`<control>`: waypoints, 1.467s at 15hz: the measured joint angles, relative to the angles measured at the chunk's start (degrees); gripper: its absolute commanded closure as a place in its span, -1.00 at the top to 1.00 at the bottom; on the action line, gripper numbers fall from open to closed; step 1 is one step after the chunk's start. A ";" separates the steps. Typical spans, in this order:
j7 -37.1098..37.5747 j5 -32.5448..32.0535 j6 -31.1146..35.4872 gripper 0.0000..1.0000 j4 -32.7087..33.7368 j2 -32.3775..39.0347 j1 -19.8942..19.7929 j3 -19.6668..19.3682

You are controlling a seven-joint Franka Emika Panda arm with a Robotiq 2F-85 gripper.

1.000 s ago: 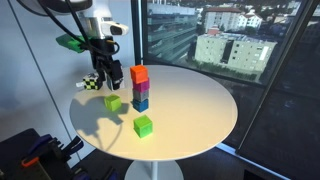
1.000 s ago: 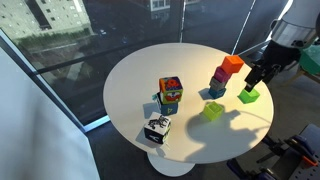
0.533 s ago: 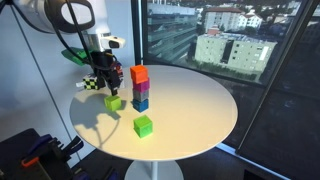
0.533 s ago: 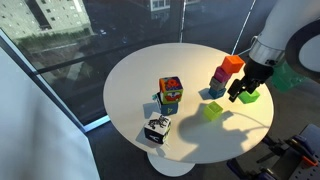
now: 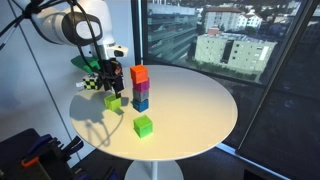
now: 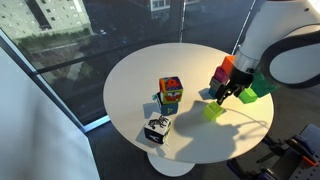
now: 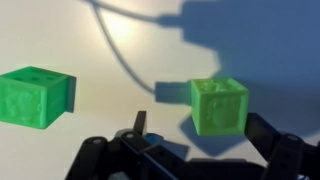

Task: Put the yellow block on top of the green block

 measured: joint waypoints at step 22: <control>1.76 -0.87 1.76 0.16 7.99 13.10 6.66 -1.66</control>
